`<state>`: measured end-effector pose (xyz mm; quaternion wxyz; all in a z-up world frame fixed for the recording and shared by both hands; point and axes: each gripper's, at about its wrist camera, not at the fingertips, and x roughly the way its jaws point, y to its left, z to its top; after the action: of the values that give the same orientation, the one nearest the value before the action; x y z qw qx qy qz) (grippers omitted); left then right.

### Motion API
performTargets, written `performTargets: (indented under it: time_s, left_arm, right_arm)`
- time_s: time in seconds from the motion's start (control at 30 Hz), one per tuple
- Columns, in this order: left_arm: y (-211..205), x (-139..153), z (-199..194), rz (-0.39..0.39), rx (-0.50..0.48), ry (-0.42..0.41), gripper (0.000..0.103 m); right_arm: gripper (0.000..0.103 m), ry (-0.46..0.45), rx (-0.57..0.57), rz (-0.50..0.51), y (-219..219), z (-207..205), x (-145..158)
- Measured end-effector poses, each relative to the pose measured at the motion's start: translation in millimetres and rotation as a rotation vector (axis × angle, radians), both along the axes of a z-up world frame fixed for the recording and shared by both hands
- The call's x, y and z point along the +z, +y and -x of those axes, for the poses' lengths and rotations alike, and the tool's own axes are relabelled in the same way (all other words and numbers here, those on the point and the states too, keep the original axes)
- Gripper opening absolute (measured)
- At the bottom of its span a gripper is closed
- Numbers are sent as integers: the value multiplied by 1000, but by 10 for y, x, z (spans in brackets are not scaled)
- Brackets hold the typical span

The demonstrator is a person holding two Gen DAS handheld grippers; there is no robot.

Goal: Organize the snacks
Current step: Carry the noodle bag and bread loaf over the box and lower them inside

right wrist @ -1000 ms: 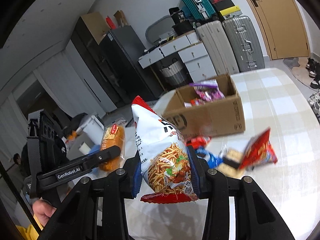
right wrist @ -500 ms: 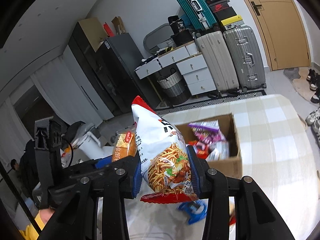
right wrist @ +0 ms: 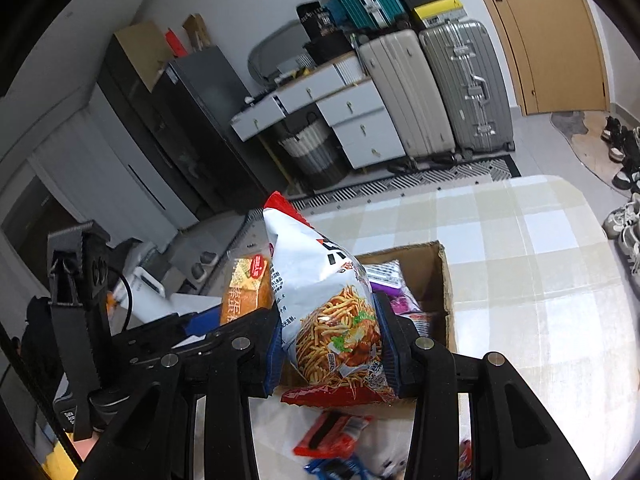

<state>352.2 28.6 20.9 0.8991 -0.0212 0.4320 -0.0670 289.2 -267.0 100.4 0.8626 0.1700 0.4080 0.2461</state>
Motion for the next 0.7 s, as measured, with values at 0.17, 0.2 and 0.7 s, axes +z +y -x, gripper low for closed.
performTargets:
  time_s: [0.17,0.2,0.7]
  left_arm:
    - [17,-226,-355,-8,0,39,36]
    - [28,-273,-397,-2,-2,49,36]
    - [4,-720,-740,-12,-18,91,36]
  right_arm:
    - [40,30,14,17,47,-139,-212]
    - [40,42,13,21,59,-181,-276]
    - [40,139,40,81,201,-327,-763]
